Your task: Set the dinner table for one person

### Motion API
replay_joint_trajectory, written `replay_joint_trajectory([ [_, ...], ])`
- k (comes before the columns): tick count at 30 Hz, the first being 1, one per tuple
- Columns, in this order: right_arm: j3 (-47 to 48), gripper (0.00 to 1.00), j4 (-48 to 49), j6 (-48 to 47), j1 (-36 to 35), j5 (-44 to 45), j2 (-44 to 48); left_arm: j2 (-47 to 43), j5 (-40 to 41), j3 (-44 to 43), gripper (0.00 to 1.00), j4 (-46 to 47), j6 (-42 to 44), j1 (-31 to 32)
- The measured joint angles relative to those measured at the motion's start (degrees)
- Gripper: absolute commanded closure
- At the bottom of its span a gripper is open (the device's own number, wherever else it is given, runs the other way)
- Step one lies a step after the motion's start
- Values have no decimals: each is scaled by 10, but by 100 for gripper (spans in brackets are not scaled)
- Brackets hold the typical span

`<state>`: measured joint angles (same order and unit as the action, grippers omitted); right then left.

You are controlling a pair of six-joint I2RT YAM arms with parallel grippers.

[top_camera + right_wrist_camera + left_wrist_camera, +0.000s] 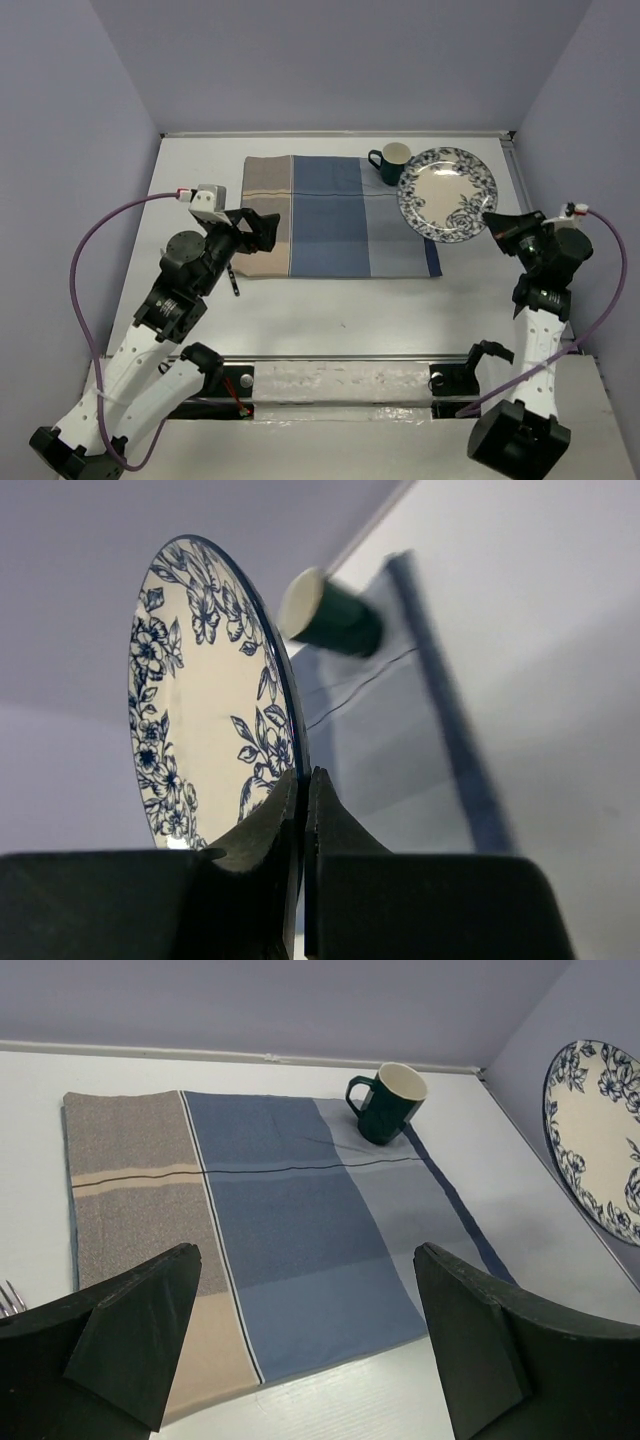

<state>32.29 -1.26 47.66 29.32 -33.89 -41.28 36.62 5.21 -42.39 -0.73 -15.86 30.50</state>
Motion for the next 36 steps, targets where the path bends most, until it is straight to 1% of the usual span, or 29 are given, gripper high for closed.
replay_joint_trajectory([
  [1,4,100,11,2,-27,-4,-1,-2,0,0,1,0,1,-3],
  [3,8,100,39,7,-104,-13,-5,-5,2,0,1,0,2,-8],
  [4,8,100,48,7,-157,1,-13,-6,2,0,1,0,3,-13],
  [6,8,100,64,8,-235,24,-31,-7,5,0,1,0,4,-21],
  [7,8,100,76,5,-314,54,-64,-7,5,0,1,0,4,-23],
  [8,9,100,85,3,-353,74,-85,-7,7,0,1,0,4,-29],
  [10,9,100,108,2,-428,110,-146,-7,9,0,1,0,4,-34],
  [12,9,100,133,1,-466,131,-198,-7,11,0,1,0,4,-37],
  [16,17,100,191,5,-490,180,-308,-7,13,0,1,0,5,-37],
  [21,59,100,247,6,-513,259,-431,-5,13,0,1,0,6,-40],
  [25,92,100,280,7,-542,284,-489,-2,13,0,1,0,6,-42],
  [28,108,100,303,12,-554,286,-518,-1,12,0,1,0,6,-44],
  [36,159,100,339,32,-560,293,-587,0,9,0,1,0,6,-44],
])
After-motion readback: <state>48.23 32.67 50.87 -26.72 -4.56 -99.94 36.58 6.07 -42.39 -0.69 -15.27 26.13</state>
